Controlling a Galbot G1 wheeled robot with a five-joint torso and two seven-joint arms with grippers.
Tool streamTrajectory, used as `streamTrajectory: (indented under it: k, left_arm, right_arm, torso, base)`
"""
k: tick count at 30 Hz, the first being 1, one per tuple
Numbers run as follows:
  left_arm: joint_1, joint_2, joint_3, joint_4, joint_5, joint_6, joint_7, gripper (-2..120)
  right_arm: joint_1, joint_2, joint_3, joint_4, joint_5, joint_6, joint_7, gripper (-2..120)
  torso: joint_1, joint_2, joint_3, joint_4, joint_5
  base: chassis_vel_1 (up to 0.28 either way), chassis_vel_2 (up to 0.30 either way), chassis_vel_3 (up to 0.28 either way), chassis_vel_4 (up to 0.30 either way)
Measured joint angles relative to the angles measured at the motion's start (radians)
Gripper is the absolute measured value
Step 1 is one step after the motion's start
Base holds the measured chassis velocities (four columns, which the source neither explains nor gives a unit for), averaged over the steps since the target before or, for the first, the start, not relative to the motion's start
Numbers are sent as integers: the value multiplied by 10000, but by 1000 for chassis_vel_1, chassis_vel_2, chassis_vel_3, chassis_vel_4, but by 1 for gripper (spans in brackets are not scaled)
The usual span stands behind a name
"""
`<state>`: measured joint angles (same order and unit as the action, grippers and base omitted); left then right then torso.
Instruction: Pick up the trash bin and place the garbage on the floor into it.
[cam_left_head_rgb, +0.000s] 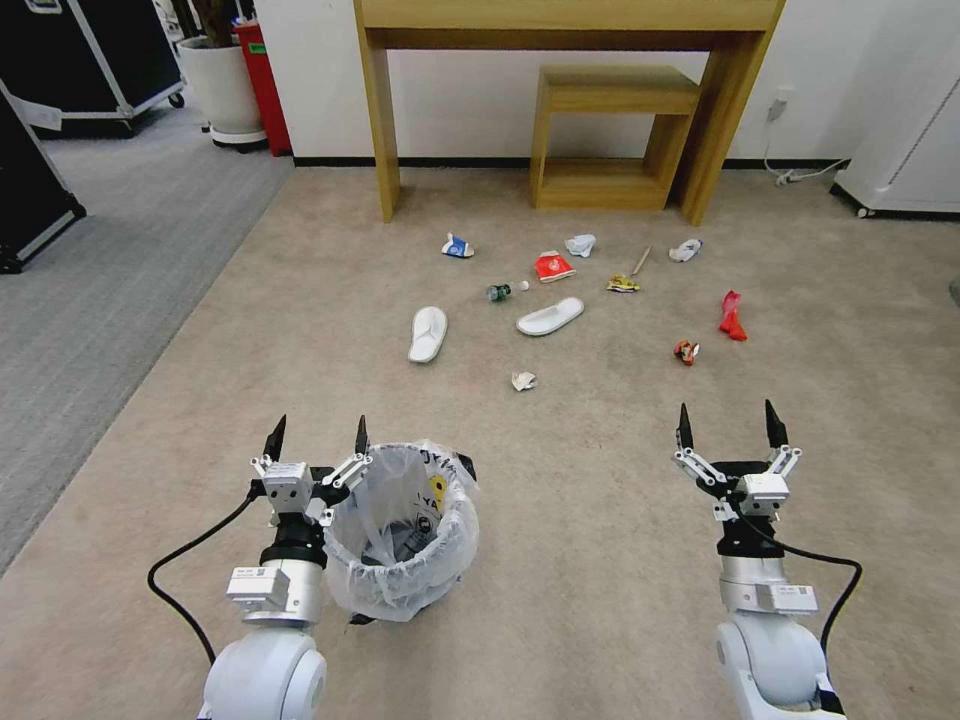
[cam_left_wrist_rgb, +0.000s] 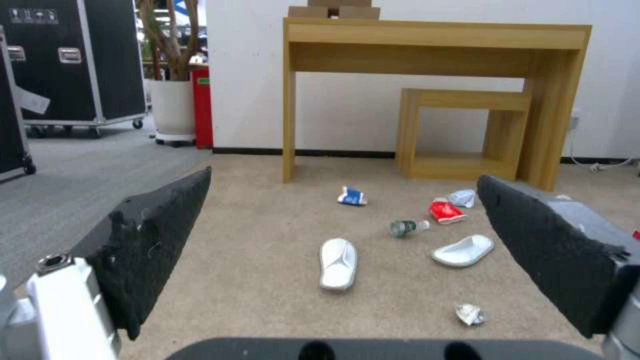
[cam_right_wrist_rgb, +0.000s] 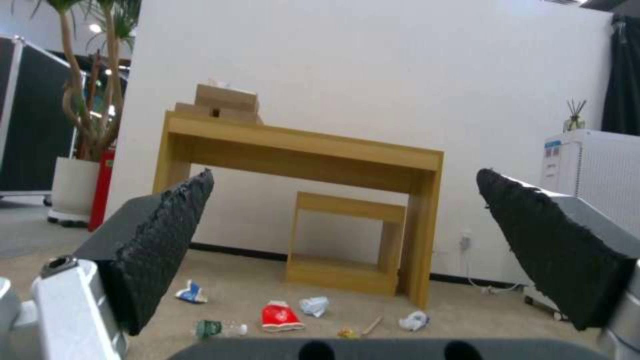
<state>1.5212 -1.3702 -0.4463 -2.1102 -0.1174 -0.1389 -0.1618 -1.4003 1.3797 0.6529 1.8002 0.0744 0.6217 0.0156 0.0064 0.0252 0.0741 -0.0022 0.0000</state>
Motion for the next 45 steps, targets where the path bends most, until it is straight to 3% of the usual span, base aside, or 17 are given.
streamTrajectory:
  k: [13,22,45]
  left_arm:
    - [-8,15,35,-1,-53,-2,3,100]
    - [98,43,32,-114,-56,-2,6,99]
    - [337,65,4,-383,0,-36,15,99]
  right_arm:
    - [28,-9,-40,59,-57,21,127,100]
    - [-27,18,28,-18,302,247,-693,100]
    - [-73,115,9,35,-85,420,-461,100]
  torso:
    - [2,-1,1,1,0]
    - [1,0,0,0,0]
    - [0,0,1,1,2]
  base:
    - [-45,41,41,-45]
    - [0,0,0,0]
    - [-2,19,2,-20]
